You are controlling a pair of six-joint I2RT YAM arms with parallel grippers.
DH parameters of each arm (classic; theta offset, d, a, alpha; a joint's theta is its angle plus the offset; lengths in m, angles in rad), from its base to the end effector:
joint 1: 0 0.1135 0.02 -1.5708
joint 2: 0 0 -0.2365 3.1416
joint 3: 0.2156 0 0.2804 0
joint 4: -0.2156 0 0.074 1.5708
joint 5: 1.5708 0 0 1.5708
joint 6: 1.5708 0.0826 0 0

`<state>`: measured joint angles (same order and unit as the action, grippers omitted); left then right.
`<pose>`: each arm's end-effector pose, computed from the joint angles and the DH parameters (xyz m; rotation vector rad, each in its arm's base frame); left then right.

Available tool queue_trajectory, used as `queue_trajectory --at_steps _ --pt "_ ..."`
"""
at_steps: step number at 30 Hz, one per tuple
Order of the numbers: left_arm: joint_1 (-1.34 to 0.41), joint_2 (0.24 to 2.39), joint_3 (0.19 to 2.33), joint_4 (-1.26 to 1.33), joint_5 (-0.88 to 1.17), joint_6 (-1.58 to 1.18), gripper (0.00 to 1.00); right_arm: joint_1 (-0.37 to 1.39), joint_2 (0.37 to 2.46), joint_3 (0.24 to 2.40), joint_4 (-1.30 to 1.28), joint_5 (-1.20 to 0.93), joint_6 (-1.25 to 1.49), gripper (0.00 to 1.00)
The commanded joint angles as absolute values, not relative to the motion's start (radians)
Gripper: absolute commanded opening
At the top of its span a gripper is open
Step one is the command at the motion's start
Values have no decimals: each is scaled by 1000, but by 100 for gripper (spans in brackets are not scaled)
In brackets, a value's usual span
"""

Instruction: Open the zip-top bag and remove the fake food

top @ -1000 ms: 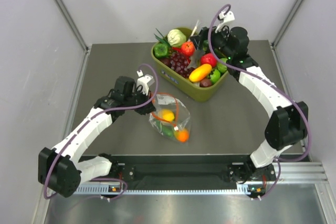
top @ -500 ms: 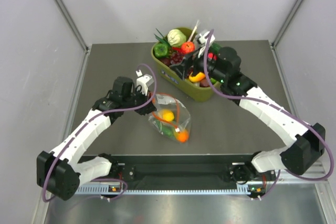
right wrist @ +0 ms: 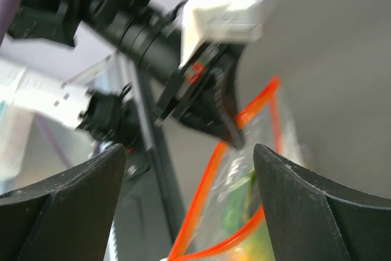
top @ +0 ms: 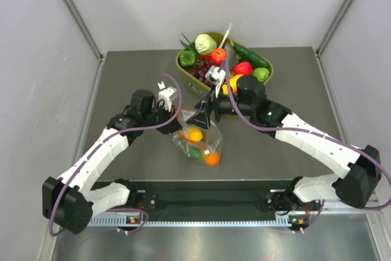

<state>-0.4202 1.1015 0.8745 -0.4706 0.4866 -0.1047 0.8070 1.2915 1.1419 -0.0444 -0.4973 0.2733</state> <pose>0.2637 -0.1601 0.2268 0.6216 2.2194 -0.8260 0.2333 0.3006 0.3311 -0.8686 1.6983 1.1966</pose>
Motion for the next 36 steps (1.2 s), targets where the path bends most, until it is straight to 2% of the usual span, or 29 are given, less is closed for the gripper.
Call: queue_trajectory --at_steps 1,4,9,12,29,36 --pt "-416 1074 871 -411 511 -107 0 850 1287 1150 -87 -596 288 84" --pt "-416 1075 871 -411 511 -107 0 868 1331 1175 -127 -656 295 83" --pt "-416 1069 871 -410 517 -107 0 876 1414 1203 -185 -583 314 79" --pt "-416 1068 870 -411 520 -106 0 876 1456 1216 -204 -546 319 79" --pt "-416 1069 870 -411 575 -103 0 850 1468 1161 -225 -100 362 76" --pt "-416 1058 867 -403 615 -104 0 859 1506 1152 -232 23 331 67"
